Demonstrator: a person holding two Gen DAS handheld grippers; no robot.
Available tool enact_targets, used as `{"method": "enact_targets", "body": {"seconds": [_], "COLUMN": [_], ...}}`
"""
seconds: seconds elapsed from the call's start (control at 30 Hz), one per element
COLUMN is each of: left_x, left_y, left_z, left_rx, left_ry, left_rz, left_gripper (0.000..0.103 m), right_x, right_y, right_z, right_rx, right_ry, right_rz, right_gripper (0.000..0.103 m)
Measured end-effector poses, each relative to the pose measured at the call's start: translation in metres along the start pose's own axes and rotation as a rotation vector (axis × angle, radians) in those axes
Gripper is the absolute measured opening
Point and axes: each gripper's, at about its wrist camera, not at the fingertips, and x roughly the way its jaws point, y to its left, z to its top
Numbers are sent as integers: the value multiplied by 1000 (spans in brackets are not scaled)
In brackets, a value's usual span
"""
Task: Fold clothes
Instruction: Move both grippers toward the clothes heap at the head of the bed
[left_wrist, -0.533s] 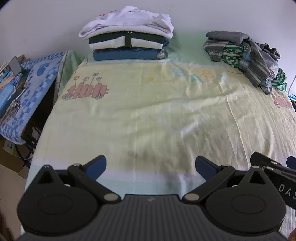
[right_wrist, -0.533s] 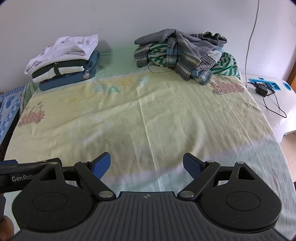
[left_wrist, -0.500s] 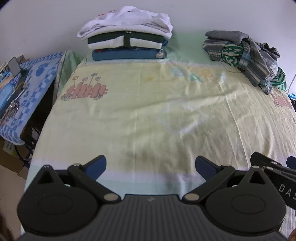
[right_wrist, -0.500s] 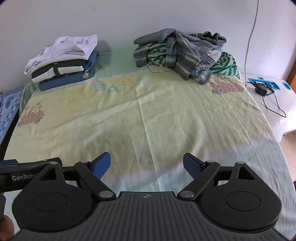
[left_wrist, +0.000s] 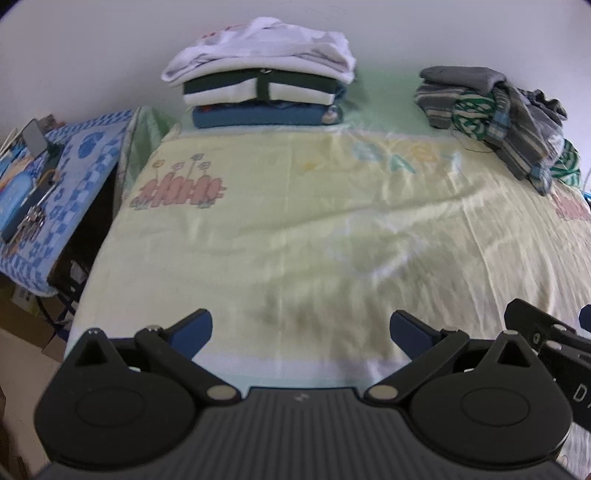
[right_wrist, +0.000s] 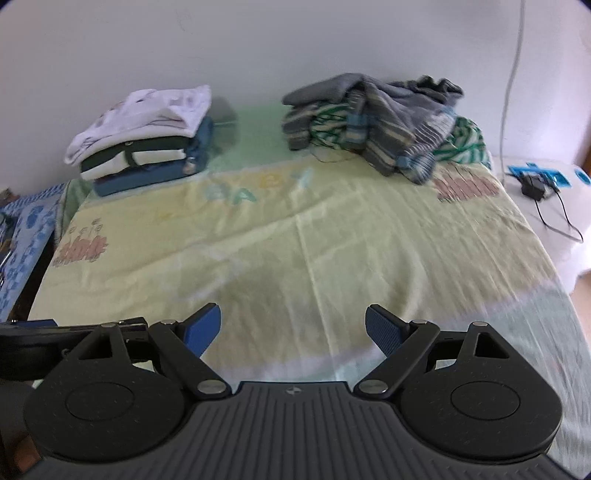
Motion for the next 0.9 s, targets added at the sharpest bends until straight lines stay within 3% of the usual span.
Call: {"method": "enact_targets", "body": {"seconds": [0.4,0.9], "left_x": [-4,-9], "left_y": [25,-20], "left_z": [-7,-6], "left_rx": [-70,32], "left_ry": [-1,-12], "left_rz": [27,-34], "left_gripper": [102,102], "right_x": [2,-7], "right_y": [25,-10], "right_z": [0,-3], "right_rx": [-57,27], "right_ry": [6,-10], "right_rz": [52,-25], "right_gripper": [88,88]}}
